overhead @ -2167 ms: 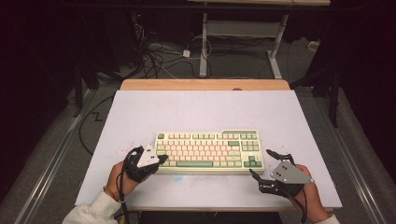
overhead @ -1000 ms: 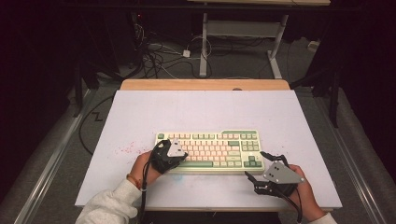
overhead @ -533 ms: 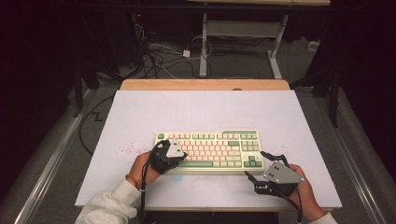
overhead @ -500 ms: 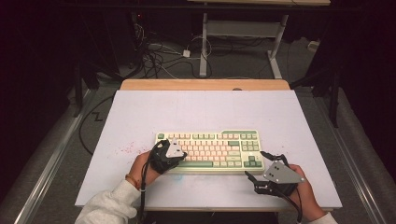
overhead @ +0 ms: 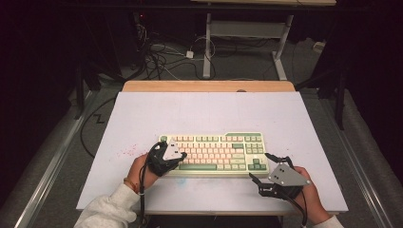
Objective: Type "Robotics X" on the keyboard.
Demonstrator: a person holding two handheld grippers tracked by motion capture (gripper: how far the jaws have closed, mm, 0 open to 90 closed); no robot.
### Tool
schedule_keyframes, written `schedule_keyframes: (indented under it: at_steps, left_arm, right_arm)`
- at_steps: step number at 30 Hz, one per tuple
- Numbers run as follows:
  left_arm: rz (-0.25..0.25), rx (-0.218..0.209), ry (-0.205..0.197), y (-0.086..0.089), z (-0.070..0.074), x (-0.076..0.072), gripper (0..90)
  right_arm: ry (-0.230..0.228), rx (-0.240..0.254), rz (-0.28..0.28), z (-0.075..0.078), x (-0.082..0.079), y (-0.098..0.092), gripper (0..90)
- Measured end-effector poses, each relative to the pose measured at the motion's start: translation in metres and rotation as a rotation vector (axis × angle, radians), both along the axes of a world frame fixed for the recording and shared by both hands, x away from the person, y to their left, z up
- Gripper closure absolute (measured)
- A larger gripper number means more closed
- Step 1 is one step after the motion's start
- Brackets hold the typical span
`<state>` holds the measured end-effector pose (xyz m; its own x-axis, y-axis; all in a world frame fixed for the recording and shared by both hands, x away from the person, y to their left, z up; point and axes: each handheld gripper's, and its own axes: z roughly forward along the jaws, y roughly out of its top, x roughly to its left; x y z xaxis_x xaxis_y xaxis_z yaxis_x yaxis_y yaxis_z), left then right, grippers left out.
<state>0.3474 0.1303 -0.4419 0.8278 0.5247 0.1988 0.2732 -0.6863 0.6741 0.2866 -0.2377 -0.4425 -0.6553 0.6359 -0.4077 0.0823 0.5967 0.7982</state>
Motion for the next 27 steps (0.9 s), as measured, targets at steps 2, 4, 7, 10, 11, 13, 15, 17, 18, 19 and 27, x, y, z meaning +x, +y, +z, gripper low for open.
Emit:
schedule_keyframes:
  at_steps: [2, 4, 7, 10, 11, 13, 15, 17, 18, 19, 27]
  left_arm:
    - [0.000, -0.003, 0.000, 0.001, 0.000, -0.001, 87.5]
    - [0.001, -0.001, 0.000, 0.002, 0.001, -0.001, 87.5]
    - [0.002, 0.000, 0.000, 0.004, 0.001, -0.002, 87.5]
    - [0.012, -0.001, -0.003, 0.006, 0.001, -0.001, 87.5]
    - [0.014, -0.003, -0.003, 0.007, 0.001, -0.001, 87.5]
    - [0.020, -0.002, -0.003, 0.009, 0.001, 0.000, 87.5]
    - [0.027, -0.003, -0.005, 0.011, 0.002, 0.001, 87.5]
    - [0.036, -0.008, -0.005, 0.013, 0.002, 0.002, 87.5]
    - [0.042, -0.011, -0.005, 0.015, 0.002, 0.002, 87.5]
    - [0.045, -0.012, -0.005, 0.016, 0.003, 0.003, 87.5]
    - [0.062, -0.022, 0.011, 0.020, -0.001, 0.009, 87.5]
  right_arm:
    - [0.000, -0.003, 0.005, 0.000, 0.000, 0.001, 21.4]
    - [0.000, -0.002, 0.007, 0.000, 0.000, 0.001, 21.4]
    - [-0.001, 0.000, 0.006, 0.000, 0.001, 0.002, 21.4]
    - [-0.002, -0.006, 0.008, 0.000, 0.001, 0.002, 21.5]
    - [-0.002, -0.007, 0.009, 0.000, 0.001, 0.002, 21.5]
    - [-0.002, -0.009, 0.009, -0.001, 0.001, 0.002, 21.5]
    - [-0.003, -0.008, 0.012, 0.000, 0.001, 0.002, 21.5]
    - [-0.002, -0.009, 0.010, 0.000, 0.001, 0.002, 21.7]
    - [-0.002, -0.010, 0.011, -0.001, 0.001, 0.002, 21.7]
    - [0.000, -0.010, 0.009, -0.001, 0.000, 0.002, 21.7]
    - [0.002, -0.012, 0.006, -0.001, 0.001, 0.002, 21.8]
